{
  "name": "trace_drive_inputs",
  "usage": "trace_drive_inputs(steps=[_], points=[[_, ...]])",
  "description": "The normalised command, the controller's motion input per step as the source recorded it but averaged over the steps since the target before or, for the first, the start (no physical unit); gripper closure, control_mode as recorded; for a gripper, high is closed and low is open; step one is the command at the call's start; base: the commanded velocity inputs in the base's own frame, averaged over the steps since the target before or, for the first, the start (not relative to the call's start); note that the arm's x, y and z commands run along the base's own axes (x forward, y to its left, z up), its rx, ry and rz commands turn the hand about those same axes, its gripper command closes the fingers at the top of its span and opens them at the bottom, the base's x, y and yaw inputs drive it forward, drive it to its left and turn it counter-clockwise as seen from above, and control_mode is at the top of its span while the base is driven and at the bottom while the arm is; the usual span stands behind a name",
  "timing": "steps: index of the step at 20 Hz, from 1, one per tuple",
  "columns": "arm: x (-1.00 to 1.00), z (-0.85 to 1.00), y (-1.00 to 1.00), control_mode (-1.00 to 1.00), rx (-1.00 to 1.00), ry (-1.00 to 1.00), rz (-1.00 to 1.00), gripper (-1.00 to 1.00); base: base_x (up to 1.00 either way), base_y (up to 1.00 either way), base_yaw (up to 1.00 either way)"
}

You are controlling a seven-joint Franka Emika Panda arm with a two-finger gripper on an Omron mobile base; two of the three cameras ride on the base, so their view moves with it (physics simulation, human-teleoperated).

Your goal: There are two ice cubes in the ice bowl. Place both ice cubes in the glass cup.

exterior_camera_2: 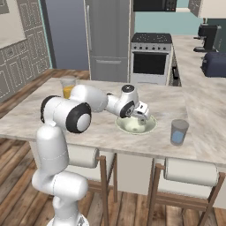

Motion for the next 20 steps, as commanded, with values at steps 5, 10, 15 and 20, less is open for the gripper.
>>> trace_drive_inputs(steps=[5,10,15,20], points=[[0.17,-0.16,-0.08,-1.0,-0.03,0.02,0.0,-1.0,0.0,0.0,0.0],[0.14,-0.06,0.0,-1.0,-0.02,0.04,0.0,-1.0,0.0,0.0,0.0],[0.32,-0.13,-0.01,-1.0,-0.02,0.04,0.02,-1.0,0.0,0.0,0.0],[0.17,-0.25,-0.11,-1.0,-0.01,0.02,0.06,-1.0,0.0,0.0,0.0]])
